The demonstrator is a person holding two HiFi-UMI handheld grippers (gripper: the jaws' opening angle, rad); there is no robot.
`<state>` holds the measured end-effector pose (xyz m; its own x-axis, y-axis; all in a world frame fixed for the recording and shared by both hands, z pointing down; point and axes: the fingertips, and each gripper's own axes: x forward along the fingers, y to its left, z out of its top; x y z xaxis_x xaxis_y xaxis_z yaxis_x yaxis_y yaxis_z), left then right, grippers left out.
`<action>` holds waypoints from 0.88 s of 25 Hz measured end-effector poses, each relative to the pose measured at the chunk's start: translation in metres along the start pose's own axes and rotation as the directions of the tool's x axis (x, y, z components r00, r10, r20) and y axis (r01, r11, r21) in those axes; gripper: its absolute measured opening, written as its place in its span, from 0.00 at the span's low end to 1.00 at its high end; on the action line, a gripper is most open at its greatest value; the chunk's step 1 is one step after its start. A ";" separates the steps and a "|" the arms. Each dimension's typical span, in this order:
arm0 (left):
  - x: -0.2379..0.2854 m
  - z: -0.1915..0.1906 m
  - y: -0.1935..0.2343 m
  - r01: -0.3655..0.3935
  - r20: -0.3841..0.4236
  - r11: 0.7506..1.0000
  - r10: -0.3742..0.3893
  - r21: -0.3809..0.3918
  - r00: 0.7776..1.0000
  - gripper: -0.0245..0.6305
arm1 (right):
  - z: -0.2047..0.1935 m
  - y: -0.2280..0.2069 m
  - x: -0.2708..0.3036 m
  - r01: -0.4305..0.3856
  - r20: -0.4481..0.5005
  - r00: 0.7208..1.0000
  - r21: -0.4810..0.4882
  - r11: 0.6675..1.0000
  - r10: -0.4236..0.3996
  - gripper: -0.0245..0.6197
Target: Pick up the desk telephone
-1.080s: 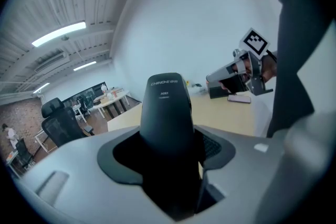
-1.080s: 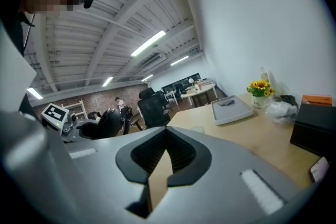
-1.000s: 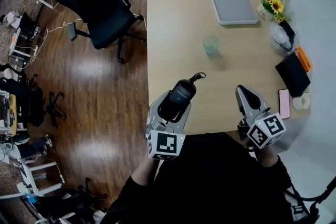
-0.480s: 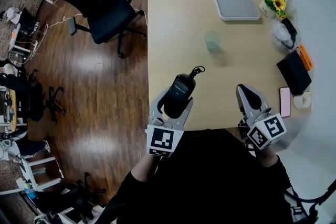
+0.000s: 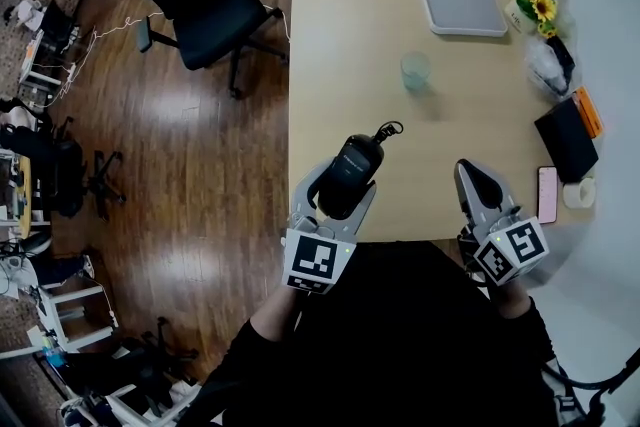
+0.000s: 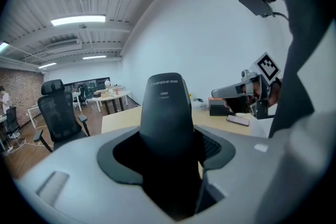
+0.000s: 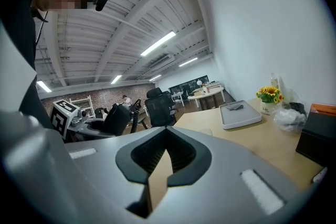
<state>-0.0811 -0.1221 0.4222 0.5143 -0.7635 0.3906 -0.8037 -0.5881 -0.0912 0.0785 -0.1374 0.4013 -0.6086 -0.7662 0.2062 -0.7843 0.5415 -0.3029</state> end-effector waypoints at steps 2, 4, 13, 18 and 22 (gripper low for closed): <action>0.000 -0.002 0.000 -0.003 -0.012 1.000 0.003 0.018 1.000 0.44 | 0.001 0.002 0.000 -0.003 0.001 1.000 -0.007 1.000 0.003 0.04; 0.000 -0.004 -0.001 -0.001 -0.025 1.000 0.001 0.029 1.000 0.44 | 0.003 0.004 0.000 -0.006 0.005 1.000 -0.011 1.000 0.006 0.04; 0.000 -0.007 -0.002 0.019 -0.035 1.000 -0.019 0.013 0.999 0.44 | 0.007 0.008 0.002 -0.013 0.014 1.000 -0.025 1.000 0.013 0.04; 0.000 -0.007 -0.002 0.015 -0.036 1.000 -0.015 0.015 0.999 0.44 | 0.007 0.008 0.003 -0.018 0.016 1.000 -0.028 0.999 0.019 0.04; 0.002 -0.007 -0.002 0.017 -0.043 1.000 -0.017 0.019 0.999 0.44 | 0.007 0.006 0.003 -0.019 0.016 1.000 -0.033 0.999 0.020 0.04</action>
<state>-0.0808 -0.1205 0.4298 0.5142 -0.7413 0.4313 -0.7888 -0.6062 -0.1017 0.0730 -0.1393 0.3936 -0.6219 -0.7608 0.1852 -0.7760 0.5670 -0.2764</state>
